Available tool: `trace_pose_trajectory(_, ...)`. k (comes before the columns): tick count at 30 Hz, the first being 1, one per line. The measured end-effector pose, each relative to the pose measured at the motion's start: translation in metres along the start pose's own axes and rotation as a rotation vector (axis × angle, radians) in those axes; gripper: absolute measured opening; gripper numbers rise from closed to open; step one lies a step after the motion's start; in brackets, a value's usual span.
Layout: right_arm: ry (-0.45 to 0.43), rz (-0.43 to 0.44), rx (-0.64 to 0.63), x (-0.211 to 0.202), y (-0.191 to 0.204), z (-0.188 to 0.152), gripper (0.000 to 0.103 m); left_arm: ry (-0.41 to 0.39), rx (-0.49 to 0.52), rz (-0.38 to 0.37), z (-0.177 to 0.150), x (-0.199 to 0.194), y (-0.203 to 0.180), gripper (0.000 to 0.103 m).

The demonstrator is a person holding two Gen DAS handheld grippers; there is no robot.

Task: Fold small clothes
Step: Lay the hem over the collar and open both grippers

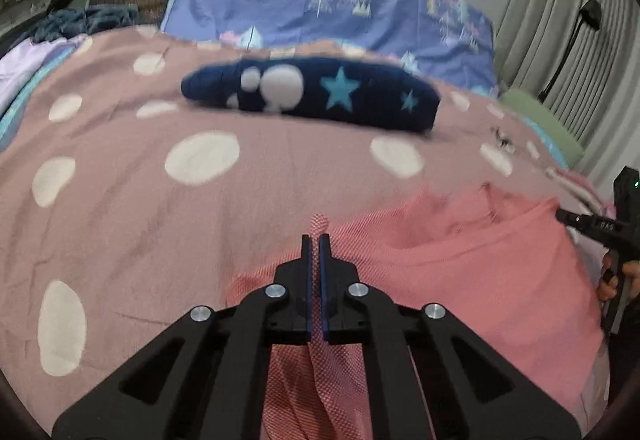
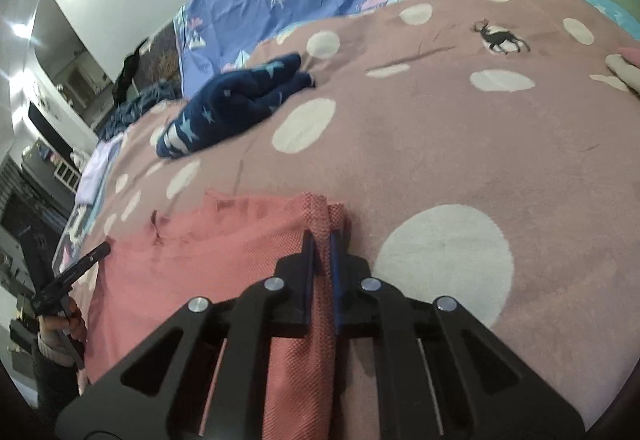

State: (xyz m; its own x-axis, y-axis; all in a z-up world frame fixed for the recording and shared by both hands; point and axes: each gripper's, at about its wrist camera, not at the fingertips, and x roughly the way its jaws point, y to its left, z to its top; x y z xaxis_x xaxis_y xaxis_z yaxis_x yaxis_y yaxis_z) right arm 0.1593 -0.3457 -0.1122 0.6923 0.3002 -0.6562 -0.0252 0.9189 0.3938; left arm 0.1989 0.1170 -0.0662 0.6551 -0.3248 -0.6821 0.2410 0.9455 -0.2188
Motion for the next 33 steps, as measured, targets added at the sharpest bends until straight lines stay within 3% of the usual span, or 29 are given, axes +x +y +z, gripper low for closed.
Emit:
trace_pose_trajectory(6,-0.089,-0.050,-0.062,-0.026,0.018,0.003,0.001,-0.091,0.031,-0.003,0.007,-0.033,-0.013,0.002)
trace_pose_trajectory(11,-0.135,-0.025,-0.083,-0.034,0.023,0.012,0.001,-0.125,0.056,-0.024,0.015,-0.043,-0.022,0.002)
trace_pose_trajectory(14,-0.085,0.001,-0.081,-0.021,0.017,0.017,0.013,-0.102,0.057,-0.021,0.014,-0.036,-0.023,0.002)
trace_pose_trajectory(16,-0.062,0.003,-0.074,-0.011,0.013,0.019,0.028,-0.087,0.058,-0.019,0.011,-0.032,-0.022,0.002)
trace_pose_trajectory(17,-0.038,0.001,-0.079,-0.002,0.011,0.020,0.029,-0.078,0.055,-0.019,0.010,-0.030,-0.021,0.002)
trace_pose_trajectory(18,-0.025,-0.005,-0.084,0.004,0.011,0.020,0.029,-0.072,0.050,-0.020,0.009,-0.027,-0.020,0.002)
trace_pose_trajectory(20,-0.014,-0.031,-0.108,0.014,0.012,0.019,0.004,-0.067,0.041,-0.016,0.008,-0.025,-0.018,0.002)
trace_pose_trajectory(28,-0.216,-0.018,-0.165,-0.031,0.038,0.031,0.005,-0.167,0.043,0.005,0.023,-0.055,-0.015,0.002)
trace_pose_trajectory(30,-0.204,-0.014,-0.158,-0.020,0.037,0.042,0.005,-0.160,0.046,0.032,0.033,-0.047,-0.010,0.003)
trace_pose_trajectory(33,-0.107,-0.037,-0.126,0.021,0.026,0.051,0.008,-0.087,0.062,0.074,0.036,-0.010,-0.004,0.004)
